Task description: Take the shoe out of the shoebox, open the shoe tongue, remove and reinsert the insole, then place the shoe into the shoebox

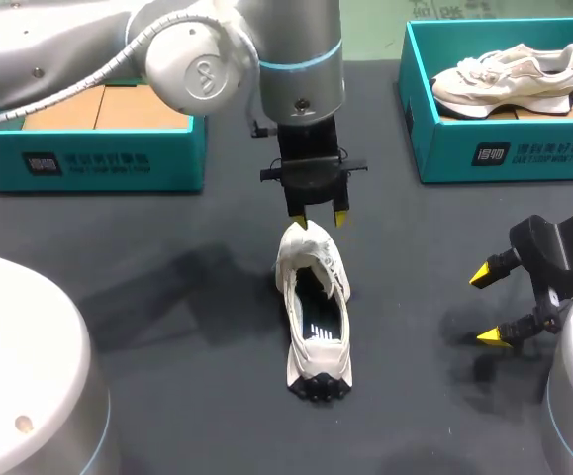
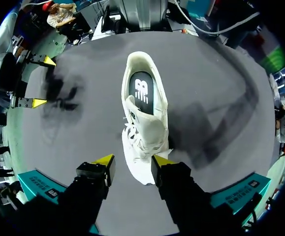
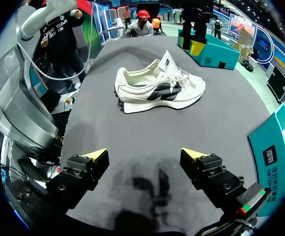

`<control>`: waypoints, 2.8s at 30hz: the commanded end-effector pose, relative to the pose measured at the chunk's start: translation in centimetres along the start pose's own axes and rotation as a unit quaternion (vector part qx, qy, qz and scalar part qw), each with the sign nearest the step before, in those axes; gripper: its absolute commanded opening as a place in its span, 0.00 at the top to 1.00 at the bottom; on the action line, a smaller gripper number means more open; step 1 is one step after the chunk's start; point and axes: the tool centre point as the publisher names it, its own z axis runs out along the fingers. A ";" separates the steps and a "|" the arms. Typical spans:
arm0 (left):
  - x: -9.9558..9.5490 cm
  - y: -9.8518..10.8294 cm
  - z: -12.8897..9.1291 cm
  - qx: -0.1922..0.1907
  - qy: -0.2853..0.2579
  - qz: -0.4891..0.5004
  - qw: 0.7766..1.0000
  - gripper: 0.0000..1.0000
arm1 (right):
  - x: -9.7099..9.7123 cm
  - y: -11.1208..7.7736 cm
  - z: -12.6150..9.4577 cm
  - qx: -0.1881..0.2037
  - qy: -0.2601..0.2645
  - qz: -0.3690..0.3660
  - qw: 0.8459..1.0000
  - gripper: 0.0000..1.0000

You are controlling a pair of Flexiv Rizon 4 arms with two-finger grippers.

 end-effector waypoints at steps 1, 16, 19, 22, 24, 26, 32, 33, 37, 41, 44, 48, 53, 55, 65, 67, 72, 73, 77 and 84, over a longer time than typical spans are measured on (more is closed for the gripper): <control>-0.2 -0.4 1.3 0.004 0.005 0.002 1.000 0.54 | 0.2 0.0 0.0 0.001 -0.002 0.000 1.000 0.00; 1.4 -2.3 4.4 0.053 0.018 -0.005 0.998 0.62 | 0.2 0.0 0.0 0.001 -0.002 0.000 1.000 0.00; 1.7 -3.0 4.8 0.060 0.020 -0.005 0.998 0.63 | 0.2 0.0 0.0 0.001 -0.002 0.000 1.000 0.00; 2.0 -3.7 5.3 0.070 0.022 -0.006 0.997 0.64 | 0.2 0.0 0.0 0.001 -0.002 0.000 1.000 0.00; 2.1 -4.2 5.8 0.069 0.026 -0.006 0.997 0.64 | 0.2 0.0 0.0 0.001 -0.002 0.000 1.000 0.00; 2.2 -4.6 6.2 0.074 0.029 -0.006 0.997 0.65 | 0.2 0.0 0.0 0.001 -0.002 0.000 1.000 0.00; 2.5 -5.6 7.1 0.093 0.033 -0.007 0.995 0.66 | 0.2 0.0 0.0 0.001 -0.002 0.000 1.000 0.00; 2.5 -5.8 7.0 0.093 0.033 -0.005 0.995 0.66 | 0.2 0.0 0.0 0.001 -0.002 0.000 1.000 0.00; 2.5 -5.8 5.3 0.078 0.017 0.001 0.997 0.65 | 0.2 0.0 0.0 0.001 -0.002 0.000 1.000 0.00; 2.1 -5.9 3.5 0.062 0.006 0.012 0.998 0.65 | 0.2 0.0 0.0 0.001 -0.002 0.000 1.000 0.00; 1.6 -5.9 3.5 0.058 0.006 0.013 0.998 0.65 | 0.2 0.0 0.0 0.001 -0.002 0.000 1.000 0.00; 1.4 -6.3 5.2 0.067 0.013 0.012 0.998 0.66 | 0.2 0.0 0.0 0.001 -0.002 0.000 1.000 0.00; 2.1 -6.9 7.7 0.084 0.035 0.002 0.996 0.69 | 0.2 0.0 0.0 0.001 -0.002 0.000 1.000 0.00; 2.4 -7.1 8.1 0.086 0.040 -0.001 0.995 0.70 | 0.2 0.0 0.0 0.001 -0.002 0.000 1.000 0.00; 3.2 -9.0 7.3 0.099 0.036 -0.001 0.994 0.67 | 0.2 0.0 0.0 0.001 -0.002 0.000 1.000 0.00; 3.2 -9.1 5.9 0.092 0.026 -0.003 0.995 0.66 | 0.2 0.0 0.0 0.001 -0.002 0.000 1.000 0.00; 3.1 -9.4 2.6 0.065 0.014 -0.009 0.998 0.66 | 0.2 0.0 0.0 0.001 -0.002 0.000 1.000 0.00; 3.0 -9.4 2.0 0.062 0.014 -0.014 0.998 0.65 | 0.2 0.0 0.0 0.001 -0.002 0.000 1.000 0.00; 2.8 -9.5 -0.4 0.051 0.022 -0.053 0.997 0.64 | 0.2 0.0 0.0 0.001 -0.002 0.000 1.000 0.00; 2.7 -10.0 -3.1 0.057 0.027 -0.200 0.978 0.00 | 0.2 0.0 0.0 0.001 -0.002 0.000 1.000 0.00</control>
